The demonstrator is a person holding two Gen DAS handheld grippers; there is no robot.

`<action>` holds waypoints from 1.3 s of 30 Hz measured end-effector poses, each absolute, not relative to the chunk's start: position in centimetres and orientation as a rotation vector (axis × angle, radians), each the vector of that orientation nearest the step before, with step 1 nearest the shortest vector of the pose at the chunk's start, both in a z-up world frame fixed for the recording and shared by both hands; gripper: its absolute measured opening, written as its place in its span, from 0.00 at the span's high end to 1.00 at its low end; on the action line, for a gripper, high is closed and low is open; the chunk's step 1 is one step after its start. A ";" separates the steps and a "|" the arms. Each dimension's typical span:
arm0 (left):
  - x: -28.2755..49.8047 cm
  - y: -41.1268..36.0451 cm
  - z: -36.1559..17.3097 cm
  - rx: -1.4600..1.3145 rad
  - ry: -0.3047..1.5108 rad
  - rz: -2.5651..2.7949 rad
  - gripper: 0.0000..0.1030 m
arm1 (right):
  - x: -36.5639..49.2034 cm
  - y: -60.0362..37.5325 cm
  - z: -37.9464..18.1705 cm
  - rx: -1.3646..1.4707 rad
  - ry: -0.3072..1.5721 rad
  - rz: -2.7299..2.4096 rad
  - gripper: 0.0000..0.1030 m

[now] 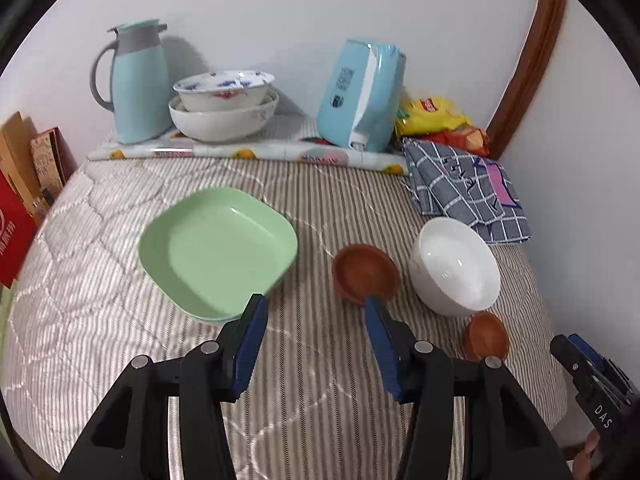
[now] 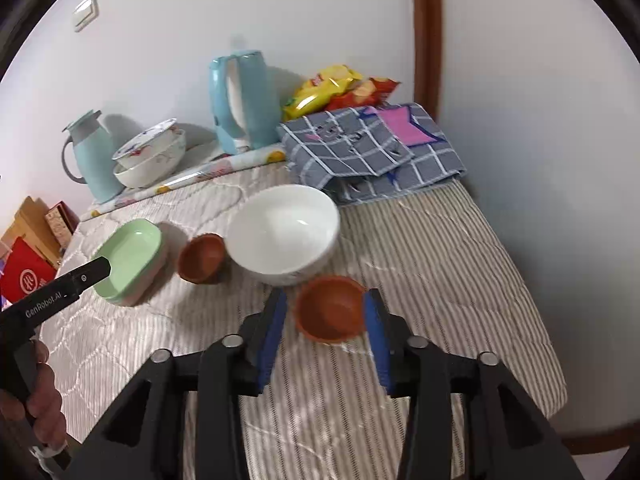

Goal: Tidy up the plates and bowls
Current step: 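Open both tools and pull them back from the stacked plates, then grasp the terracotta bowl rim with the right tool while the left tool grasps the dark brown bowl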

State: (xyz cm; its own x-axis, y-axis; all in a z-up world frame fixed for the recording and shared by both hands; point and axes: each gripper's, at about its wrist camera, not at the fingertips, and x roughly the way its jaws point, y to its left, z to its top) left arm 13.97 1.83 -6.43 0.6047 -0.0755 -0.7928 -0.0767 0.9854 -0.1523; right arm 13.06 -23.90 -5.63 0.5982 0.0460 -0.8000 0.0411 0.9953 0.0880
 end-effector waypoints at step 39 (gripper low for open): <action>22.7 -1.1 -15.6 -0.208 1.081 0.053 0.59 | 19.4 -27.7 -16.4 0.194 1.126 0.064 0.67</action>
State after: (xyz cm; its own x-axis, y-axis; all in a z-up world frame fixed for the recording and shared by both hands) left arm 22.70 -1.10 -15.55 0.4711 -0.0581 -0.8802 -0.1447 0.9792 -0.1421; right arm 19.42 -27.70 -16.44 0.4307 0.1489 -0.8902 0.0465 0.9813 0.1866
